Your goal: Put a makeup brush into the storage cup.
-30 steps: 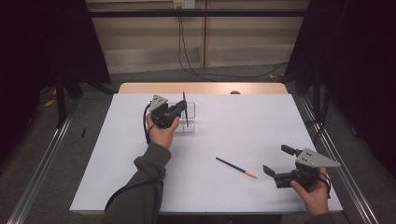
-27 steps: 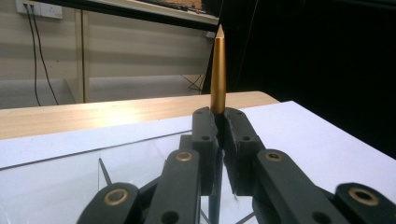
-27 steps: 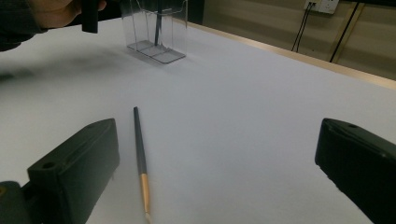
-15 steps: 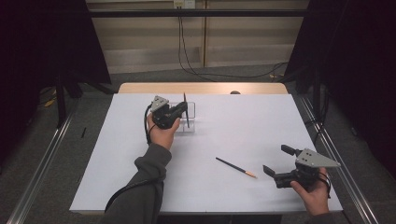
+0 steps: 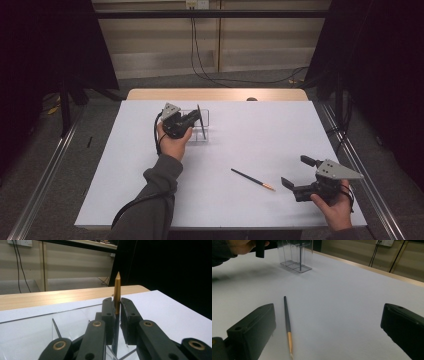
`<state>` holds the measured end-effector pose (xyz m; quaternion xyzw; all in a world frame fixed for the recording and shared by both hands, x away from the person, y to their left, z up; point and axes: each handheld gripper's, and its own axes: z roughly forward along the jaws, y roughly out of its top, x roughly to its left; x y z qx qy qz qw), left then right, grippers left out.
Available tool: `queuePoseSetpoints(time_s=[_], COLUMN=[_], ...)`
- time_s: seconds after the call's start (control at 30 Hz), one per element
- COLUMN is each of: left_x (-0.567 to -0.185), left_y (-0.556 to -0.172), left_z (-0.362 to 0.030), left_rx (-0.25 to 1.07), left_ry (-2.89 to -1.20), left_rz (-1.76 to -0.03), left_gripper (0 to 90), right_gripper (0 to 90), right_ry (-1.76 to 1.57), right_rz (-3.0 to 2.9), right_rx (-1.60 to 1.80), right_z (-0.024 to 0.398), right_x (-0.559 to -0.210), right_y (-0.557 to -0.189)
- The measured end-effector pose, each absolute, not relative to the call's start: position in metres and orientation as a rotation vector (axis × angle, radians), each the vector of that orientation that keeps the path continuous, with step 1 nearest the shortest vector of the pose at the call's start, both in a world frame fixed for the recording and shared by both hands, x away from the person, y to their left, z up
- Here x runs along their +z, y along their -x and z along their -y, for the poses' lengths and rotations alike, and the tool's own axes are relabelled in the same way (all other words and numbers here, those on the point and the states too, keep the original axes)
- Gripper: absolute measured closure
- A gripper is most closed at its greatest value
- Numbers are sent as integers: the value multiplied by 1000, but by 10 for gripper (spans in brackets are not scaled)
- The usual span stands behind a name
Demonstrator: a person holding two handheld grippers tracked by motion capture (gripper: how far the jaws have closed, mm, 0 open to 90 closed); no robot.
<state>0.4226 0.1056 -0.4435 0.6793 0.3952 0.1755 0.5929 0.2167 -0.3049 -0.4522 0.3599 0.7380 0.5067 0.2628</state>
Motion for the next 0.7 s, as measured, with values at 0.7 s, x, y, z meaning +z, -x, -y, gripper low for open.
queuePoseSetpoints(time_s=[0.7], left_x=[-435], left_y=[-419], left_z=[-104], left_rx=[401], left_ry=[-1562], left_rz=[-899], left_gripper=[679], right_gripper=[0], right_ry=[-982], right_rz=[-1993], right_rx=[1359], right_z=[305], right_x=[-452], right_y=[-214])
